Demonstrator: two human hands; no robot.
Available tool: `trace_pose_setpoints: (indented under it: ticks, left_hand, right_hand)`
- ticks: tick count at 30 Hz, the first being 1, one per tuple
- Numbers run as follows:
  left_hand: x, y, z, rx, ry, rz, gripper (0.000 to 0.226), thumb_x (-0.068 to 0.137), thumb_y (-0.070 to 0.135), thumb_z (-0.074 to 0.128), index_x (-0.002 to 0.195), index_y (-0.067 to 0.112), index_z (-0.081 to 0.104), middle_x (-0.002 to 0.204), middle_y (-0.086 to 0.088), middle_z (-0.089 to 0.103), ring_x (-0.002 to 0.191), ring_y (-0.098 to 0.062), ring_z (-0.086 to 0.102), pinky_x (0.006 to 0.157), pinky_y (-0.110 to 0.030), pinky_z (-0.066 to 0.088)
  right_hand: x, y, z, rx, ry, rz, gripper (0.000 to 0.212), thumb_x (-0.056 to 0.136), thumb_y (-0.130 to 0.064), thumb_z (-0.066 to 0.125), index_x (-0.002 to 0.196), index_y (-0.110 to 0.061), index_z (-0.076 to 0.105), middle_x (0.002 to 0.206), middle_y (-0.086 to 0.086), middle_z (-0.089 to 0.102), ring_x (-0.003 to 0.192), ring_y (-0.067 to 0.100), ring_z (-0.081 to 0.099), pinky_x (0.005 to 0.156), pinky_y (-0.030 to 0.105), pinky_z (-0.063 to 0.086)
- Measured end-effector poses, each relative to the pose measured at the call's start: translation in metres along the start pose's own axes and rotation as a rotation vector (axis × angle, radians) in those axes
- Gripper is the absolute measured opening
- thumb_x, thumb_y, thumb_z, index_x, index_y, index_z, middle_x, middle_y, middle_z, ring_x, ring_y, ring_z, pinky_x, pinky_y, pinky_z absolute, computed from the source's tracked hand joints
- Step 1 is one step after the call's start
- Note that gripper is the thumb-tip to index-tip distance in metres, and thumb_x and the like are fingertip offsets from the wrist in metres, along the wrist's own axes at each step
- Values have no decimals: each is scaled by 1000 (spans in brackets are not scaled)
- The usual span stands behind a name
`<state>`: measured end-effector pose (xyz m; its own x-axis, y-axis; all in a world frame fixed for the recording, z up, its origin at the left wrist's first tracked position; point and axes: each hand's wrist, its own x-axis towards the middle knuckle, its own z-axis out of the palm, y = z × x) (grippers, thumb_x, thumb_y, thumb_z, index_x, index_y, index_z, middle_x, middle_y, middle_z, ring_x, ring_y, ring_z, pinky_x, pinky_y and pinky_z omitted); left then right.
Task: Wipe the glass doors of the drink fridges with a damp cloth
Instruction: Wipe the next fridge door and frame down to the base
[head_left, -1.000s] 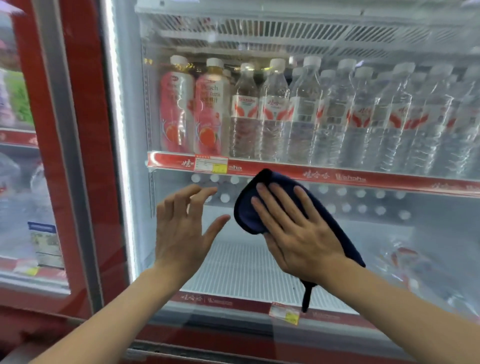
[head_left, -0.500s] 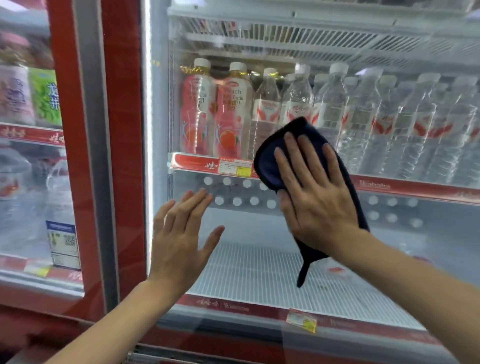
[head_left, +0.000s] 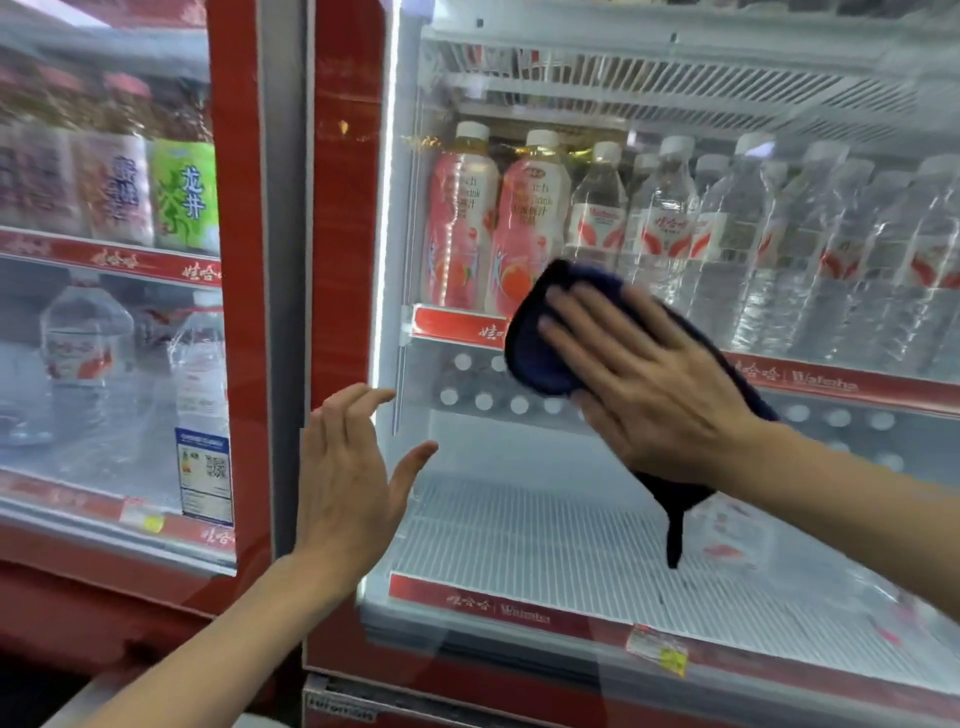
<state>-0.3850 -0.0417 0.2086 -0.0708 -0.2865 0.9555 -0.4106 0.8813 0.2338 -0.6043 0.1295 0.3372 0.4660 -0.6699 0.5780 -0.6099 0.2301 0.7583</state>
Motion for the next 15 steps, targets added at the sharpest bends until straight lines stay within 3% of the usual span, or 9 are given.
trace_pose_setpoints:
  ticks: [4,8,15]
  left_hand:
    - [-4,-1,9,49,-2,-39,63,92,58,48,135,12,43,133,-5,38,119,-25,42,109,-36,32]
    - [-5,-2,11,83,9,-13,63,94,58,45,137,12,41,134,-6,37,118,-25,41,105,-33,33]
    - [-6,-19,0,95,-7,97,49,100,39,47,138,8,43,135,-10,44,120,-28,47,104,-35,33]
  right_hand:
    - [18,-19,4,-22,33,189,65,108,-34,31,163,-2,18,170,19,11,159,35,11,129,55,8]
    - [10,-49,11,-9,46,249,66,107,-34,35,162,-1,20,170,20,14,158,36,13,129,56,7]
    - [-16,-73,23,-39,-156,-361,67,110,-40,33,165,-8,12,173,10,8,160,27,7,130,47,4]
